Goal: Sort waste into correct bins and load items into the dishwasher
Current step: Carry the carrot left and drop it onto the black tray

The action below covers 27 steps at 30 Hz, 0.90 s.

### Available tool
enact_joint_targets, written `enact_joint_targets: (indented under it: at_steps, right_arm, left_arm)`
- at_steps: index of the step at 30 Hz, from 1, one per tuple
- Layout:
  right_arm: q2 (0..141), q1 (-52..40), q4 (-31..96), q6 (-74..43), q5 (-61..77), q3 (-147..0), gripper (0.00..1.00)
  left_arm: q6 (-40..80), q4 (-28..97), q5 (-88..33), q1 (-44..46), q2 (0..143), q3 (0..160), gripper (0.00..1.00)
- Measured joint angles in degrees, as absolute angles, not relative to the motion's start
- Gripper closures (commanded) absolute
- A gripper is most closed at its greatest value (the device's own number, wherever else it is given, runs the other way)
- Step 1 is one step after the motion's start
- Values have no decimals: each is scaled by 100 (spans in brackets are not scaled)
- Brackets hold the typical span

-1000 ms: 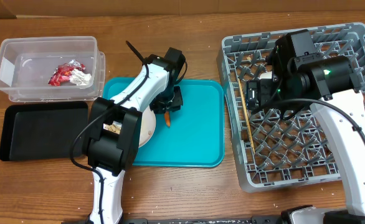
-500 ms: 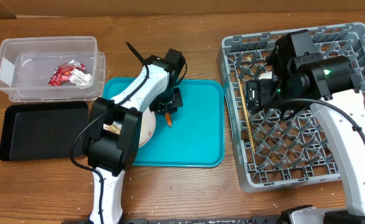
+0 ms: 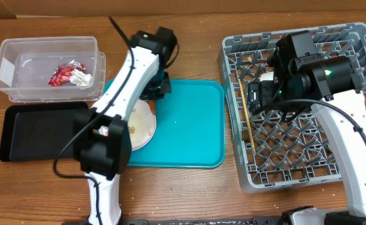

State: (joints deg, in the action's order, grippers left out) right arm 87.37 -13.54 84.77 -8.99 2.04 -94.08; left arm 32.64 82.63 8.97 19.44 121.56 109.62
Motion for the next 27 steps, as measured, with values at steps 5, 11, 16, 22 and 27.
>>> enact_joint_targets:
  at_steps: [5,11,16,22,27]
  right_arm:
    - [8737,-1354,8495,-899,187,-9408,0]
    - [8737,-1354,8495,-899,167,-9408,0]
    - [8737,-1354,8510,-899,148,-9408,0]
    - [8737,-1354,8508,-897,145,-9408,0]
    - [8737,-1354,8508,-897,148,-9408,0]
  left_arm:
    - [3264,8755,1017,1737,11596,10962,96]
    - [3262,9067,1142,1516,10809,10903,96]
    - [3260,9017,1240,1258,10005,10331,96]
    - [3238,8315,1262,495,9402,9282,96]
    - [3017,7496,1022,-438,9367,8433,96]
